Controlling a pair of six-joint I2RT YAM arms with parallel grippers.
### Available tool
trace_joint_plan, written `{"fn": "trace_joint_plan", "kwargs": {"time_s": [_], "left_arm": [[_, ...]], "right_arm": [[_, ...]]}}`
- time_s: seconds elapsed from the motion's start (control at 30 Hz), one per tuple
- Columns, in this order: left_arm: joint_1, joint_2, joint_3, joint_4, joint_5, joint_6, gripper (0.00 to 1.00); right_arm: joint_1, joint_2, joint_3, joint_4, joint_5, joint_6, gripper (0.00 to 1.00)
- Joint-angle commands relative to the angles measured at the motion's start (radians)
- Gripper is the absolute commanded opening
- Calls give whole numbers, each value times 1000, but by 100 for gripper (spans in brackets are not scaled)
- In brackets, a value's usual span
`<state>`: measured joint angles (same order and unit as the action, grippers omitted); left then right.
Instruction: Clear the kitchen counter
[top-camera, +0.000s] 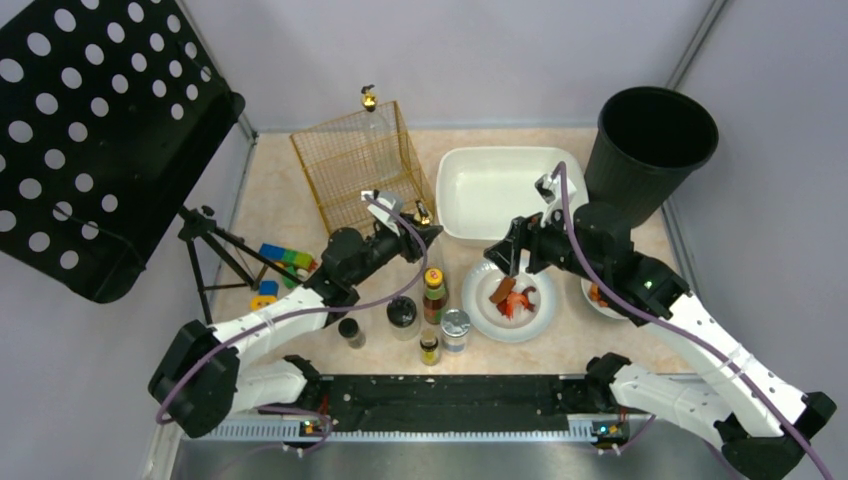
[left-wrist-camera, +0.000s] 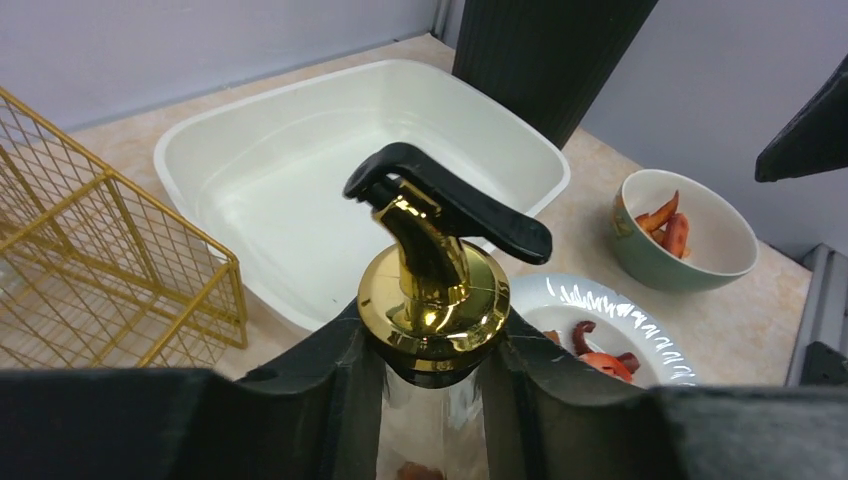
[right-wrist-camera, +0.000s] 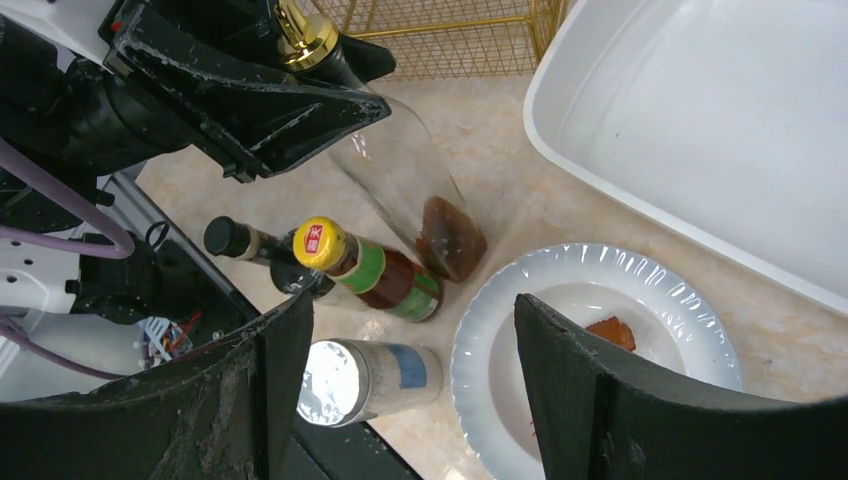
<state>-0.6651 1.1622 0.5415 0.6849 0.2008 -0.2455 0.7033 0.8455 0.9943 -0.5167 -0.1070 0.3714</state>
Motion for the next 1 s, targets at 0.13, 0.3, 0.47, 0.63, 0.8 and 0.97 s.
{"fn": "trace_joint_plan", "kwargs": {"time_s": [0.13, 0.3, 0.47, 0.63, 0.8, 0.97], "left_arm": [[-5, 26, 44, 82, 2, -22, 0], [-5, 31, 57, 73, 2, -11, 0], [-5, 30, 61, 70, -4, -3, 0], [-5, 15, 90, 44, -18, 27, 0], [-5, -26, 138, -37, -79, 112, 0], [-5, -49, 186, -92, -118, 189, 0]], "right_arm": [[3, -6, -4, 27, 7, 7, 73], [2, -8, -3, 22, 9, 5, 73], [2, -7, 0, 23, 9, 4, 73], [3, -7, 0, 23, 10, 1, 73], [2, -15, 0, 18, 12, 0, 73], [2, -16, -5, 20, 9, -1, 73]]}}
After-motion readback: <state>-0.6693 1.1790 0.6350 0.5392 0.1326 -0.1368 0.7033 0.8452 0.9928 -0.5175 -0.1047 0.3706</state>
